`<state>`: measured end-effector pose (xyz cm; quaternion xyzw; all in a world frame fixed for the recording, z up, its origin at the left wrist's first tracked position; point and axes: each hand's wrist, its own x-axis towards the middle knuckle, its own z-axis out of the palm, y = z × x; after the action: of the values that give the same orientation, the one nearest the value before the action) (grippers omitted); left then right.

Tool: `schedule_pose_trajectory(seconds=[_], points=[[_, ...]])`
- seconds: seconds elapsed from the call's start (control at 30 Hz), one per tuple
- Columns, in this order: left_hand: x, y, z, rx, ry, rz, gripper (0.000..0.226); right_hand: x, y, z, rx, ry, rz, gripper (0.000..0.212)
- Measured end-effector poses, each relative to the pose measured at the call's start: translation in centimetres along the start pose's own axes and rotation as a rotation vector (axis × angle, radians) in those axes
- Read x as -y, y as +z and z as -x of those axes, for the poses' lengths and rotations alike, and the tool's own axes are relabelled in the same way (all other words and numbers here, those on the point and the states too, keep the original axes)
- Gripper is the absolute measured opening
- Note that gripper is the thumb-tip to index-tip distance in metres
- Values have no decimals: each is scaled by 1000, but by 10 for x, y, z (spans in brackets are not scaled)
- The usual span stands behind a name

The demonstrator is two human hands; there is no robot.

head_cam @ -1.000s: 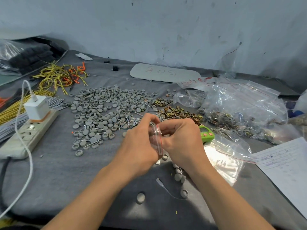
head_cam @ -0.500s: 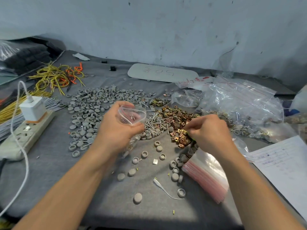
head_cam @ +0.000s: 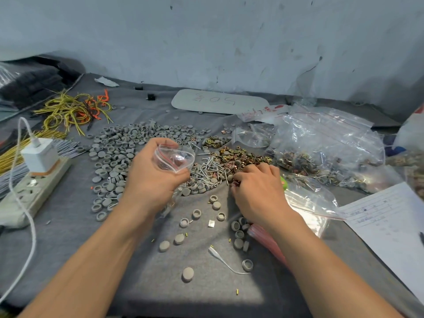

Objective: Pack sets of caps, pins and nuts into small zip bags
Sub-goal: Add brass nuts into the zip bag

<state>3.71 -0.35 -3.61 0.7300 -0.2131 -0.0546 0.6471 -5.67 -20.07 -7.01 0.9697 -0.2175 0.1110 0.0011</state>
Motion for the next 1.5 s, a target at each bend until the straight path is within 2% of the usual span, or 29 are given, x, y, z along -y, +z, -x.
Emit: schedule_pose_trajectory(seconds=[0.13, 0.37, 0.57, 0.67, 1.0, 1.17, 1.3, 1.5], points=[[-3, -1, 1, 1, -5, -16, 58, 9, 1, -1, -10, -24, 10, 30], [-9, -8, -3, 5, 15, -36, 54, 20, -13, -1, 118, -34, -109, 35], [-12, -15, -8, 17, 33, -51, 52, 16, -17, 2, 174, 12, -233, 19], [-13, -17, -5, 19, 39, -86, 54, 12, -21, 2, 191, 44, -327, 20], [-14, -18, -4, 18, 43, -143, 58, 8, -26, 6, 90, 104, -558, 28], [-13, -16, -5, 11, 42, -190, 59, 10, -32, 11, 121, 156, -905, 30], [-14, -10, -2, 18, 88, -326, 57, 16, -38, 16, 72, 141, -1065, 24], [-12, -2, 4, 34, 148, -538, 55, 26, -47, 25, -65, 108, -1140, 17]])
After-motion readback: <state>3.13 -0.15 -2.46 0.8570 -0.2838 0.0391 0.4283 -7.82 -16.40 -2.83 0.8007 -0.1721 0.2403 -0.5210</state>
